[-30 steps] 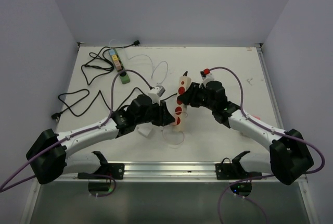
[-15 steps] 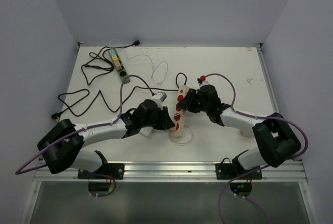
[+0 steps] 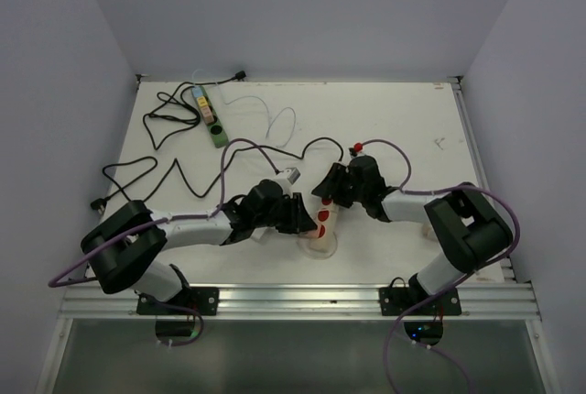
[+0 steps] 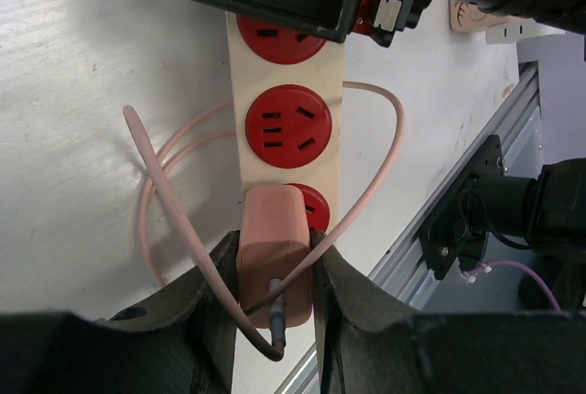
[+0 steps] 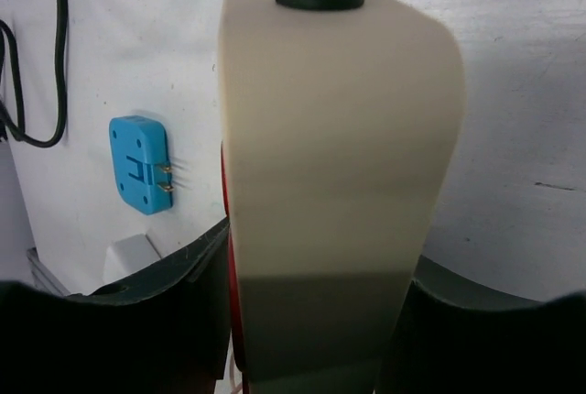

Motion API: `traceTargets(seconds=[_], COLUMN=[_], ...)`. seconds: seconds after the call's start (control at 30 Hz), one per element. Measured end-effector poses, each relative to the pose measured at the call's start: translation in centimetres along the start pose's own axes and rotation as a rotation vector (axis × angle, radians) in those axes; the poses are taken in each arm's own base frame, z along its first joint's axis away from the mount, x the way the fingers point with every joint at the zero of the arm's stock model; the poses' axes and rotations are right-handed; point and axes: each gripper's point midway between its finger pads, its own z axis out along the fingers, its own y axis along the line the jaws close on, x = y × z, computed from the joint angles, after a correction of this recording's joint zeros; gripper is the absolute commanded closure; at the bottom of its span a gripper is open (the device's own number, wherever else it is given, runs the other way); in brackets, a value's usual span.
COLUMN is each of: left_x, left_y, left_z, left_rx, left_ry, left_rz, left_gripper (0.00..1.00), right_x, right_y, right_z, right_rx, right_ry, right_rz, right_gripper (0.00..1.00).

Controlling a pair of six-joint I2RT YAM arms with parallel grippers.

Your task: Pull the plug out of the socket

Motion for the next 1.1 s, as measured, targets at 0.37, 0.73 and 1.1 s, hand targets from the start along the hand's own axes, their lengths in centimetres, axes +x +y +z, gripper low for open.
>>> traceTargets(seconds=[0.37, 0.73, 1.1], left_x=[-0.6, -1.7, -2.4], left_y=[0.0, 0.6, 1.0], left_z=[1.0, 1.2, 1.2], left_rx=[0.013, -0.029, -0.050], left_ry=[-0.024, -0.082, -0.119], left_rz=[-0.065, -0.097, -0.106], left_gripper=[1.00, 1.00, 1.00], right_x=[0.7, 1.6, 2.5], right_y=[0.6, 0.6, 0.6], right_z=[-1.8, -2.8, -2.3], right_rx=[-0.028, -0.035, -0.040], right_ry=[0.010, 0.017, 0.042], right_rz=[0.026, 0.018, 0.010], right_gripper=[0.40, 0.42, 0.87])
